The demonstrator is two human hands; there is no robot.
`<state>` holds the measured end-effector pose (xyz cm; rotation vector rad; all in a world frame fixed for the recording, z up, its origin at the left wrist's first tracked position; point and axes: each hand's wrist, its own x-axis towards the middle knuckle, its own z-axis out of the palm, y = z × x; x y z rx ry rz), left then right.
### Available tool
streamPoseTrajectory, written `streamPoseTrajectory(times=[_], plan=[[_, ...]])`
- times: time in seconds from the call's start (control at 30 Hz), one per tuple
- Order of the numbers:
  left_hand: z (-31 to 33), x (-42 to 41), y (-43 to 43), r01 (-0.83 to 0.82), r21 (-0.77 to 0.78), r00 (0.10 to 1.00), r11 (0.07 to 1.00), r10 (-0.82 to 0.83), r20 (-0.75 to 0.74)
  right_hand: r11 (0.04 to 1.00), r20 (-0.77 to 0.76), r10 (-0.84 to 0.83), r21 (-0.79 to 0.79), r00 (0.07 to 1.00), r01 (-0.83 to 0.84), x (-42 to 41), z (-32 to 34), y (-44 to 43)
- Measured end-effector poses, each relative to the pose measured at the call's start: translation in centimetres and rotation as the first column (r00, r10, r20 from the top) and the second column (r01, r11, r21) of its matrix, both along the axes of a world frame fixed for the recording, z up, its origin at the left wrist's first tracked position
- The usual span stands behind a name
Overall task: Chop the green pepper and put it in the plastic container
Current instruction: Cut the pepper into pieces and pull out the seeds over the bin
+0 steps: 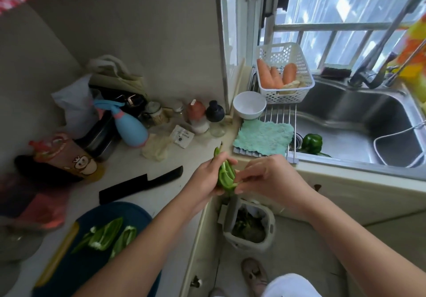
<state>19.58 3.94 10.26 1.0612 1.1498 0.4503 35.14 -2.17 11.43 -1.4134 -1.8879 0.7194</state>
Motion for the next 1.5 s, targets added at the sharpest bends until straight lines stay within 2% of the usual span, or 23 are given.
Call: streamPoseTrajectory(times=[0.13,0.23,0.3,0.37,0.5,0.67,0.77,0.83,0.87,0.9,0.97,1.0,1.1,1.17,1.3,1.4,1.5], plan=[[-0.2,0.0,-0.1,-0.045,0.014,0.999,0.999,0.045,0.030,0.998,-0.023,-0.059,-0.001,0.998,0.059,-0.2,-0.7,-0.1],[-0.9,-0.1,-0.1,-0.069,0.056,0.998,0.996,0.068,0.018,0.977,-0.103,-0.190,-0.117,0.976,0.178,-0.4,-1.5,-0.3],[-1.6,-0.1,-0.3,-0.081,0.064,0.997,0.995,0.080,0.023,0.936,-0.146,-0.285,-0.254,0.947,0.243,-0.5,-1.8,-0.3],[-2.4,0.0,-0.6,-0.128,0.028,0.991,0.991,0.128,0.027,0.891,-0.184,-0.345,-0.372,0.920,0.260,-0.7,-2.1,-0.5],[-3.8,0.2,-1.2,-0.263,-0.069,0.964,0.962,0.265,0.025,0.842,-0.301,-0.412,-0.485,0.860,0.234,-1.0,-2.6,-0.7],[-4.2,0.7,-1.5,-0.447,-0.242,0.880,0.861,0.472,0.054,0.821,-0.401,-0.530,-0.465,0.748,0.332,-1.8,-2.9,-0.7],[-4.0,1.0,-1.6,-0.500,-0.335,0.827,0.799,0.555,0.090,0.800,-0.470,-0.580,-0.482,0.666,0.356,-2.0,-3.2,-0.4],[-4.0,0.8,-1.4,-0.515,-0.344,0.814,0.786,0.573,0.092,0.764,-0.483,-0.633,-0.518,0.606,0.385,-1.4,-4.0,-0.4],[-4.1,0.6,-1.2,-0.508,-0.340,0.821,0.792,0.564,0.088,0.753,-0.462,-0.644,-0.521,0.609,0.401,-1.0,-4.5,-0.5],[-4.2,0.4,-1.1,-0.491,-0.344,0.832,0.800,0.548,0.087,0.758,-0.408,-0.631,-0.503,0.660,0.415,-0.6,-5.2,-0.6],[-4.5,-0.1,-0.9,-0.444,-0.373,0.860,0.815,0.504,0.077,0.800,-0.162,-0.528,-0.425,0.834,0.424,0.3,-6.8,-0.6],[-4.6,-0.2,-0.9,-0.423,-0.390,0.873,0.818,0.483,0.065,0.822,-0.011,-0.458,-0.386,0.889,0.419,0.6,-7.6,-0.6],[-5.0,-0.6,-1.2,-0.371,-0.445,0.896,0.815,0.439,0.057,0.859,0.320,-0.265,-0.351,0.910,0.374,1.3,-10.0,-0.3],[-5.3,-0.8,-1.4,-0.327,-0.469,0.907,0.820,0.412,0.088,0.875,0.443,-0.164,-0.348,0.881,0.337,1.4,-11.0,-0.3],[-6.0,-1.3,-1.6,-0.243,-0.471,0.926,0.848,0.347,0.147,0.881,0.515,-0.166,-0.305,0.841,0.361,1.3,-11.3,-0.4],[-6.1,-1.5,-1.4,-0.201,-0.460,0.926,0.865,0.321,0.198,0.860,0.485,-0.227,-0.306,0.844,0.407,1.5,-10.7,-0.3],[-6.1,-1.6,-1.4,-0.174,-0.443,0.925,0.880,0.300,0.233,0.883,0.425,-0.275,-0.244,0.862,0.402,1.7,-10.5,-0.2]])
